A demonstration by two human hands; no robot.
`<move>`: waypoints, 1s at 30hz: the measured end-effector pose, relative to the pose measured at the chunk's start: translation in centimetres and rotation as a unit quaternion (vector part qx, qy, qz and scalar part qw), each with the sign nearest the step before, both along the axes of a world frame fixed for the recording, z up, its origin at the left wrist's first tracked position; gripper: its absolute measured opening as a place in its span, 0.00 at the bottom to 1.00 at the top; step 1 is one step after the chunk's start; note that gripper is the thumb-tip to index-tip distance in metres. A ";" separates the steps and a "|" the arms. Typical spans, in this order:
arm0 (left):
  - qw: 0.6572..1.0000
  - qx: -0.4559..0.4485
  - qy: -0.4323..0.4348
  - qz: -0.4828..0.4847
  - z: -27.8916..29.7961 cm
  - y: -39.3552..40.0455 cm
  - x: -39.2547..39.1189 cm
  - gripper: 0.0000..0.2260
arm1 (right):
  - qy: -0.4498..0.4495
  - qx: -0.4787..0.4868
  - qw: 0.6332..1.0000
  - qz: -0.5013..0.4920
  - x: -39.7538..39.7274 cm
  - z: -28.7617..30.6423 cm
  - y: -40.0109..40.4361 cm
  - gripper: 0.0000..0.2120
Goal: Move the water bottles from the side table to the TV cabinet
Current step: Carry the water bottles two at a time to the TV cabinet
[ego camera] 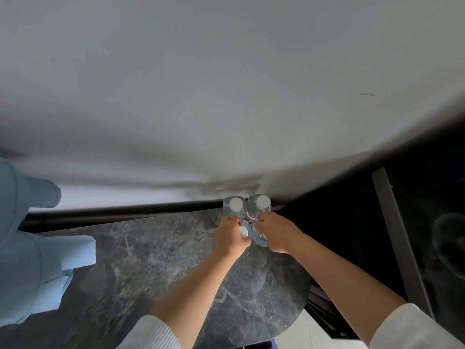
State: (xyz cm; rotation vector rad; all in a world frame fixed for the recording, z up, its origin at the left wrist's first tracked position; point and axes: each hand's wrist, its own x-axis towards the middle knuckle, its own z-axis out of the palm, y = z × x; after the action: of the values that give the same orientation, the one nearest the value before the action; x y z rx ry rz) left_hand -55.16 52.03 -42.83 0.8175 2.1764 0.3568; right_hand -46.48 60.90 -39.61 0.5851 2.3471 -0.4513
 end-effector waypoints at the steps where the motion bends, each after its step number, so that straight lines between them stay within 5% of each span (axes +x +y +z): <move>1: 1.000 -0.003 0.001 0.002 0.0 0.0 0.0 0.16 | 0.003 -0.001 1.000 0.003 0.0 -0.1 0.1 0.14; 18: 0.996 -0.007 0.046 -0.073 1.5 -1.2 -0.1 0.20 | 0.050 0.014 0.998 -0.047 1.4 0.1 -0.3 0.21; 30: 0.969 0.003 0.223 0.108 9.5 -14.1 -2.1 0.13 | 0.137 0.071 0.965 0.211 -3.4 8.0 -5.1 0.16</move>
State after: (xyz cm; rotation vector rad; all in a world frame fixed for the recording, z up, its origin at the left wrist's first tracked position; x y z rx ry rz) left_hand -57.30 37.97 -33.32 0.7153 2.6970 0.3094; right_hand -49.89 55.76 -31.57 0.0735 2.6920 -0.1763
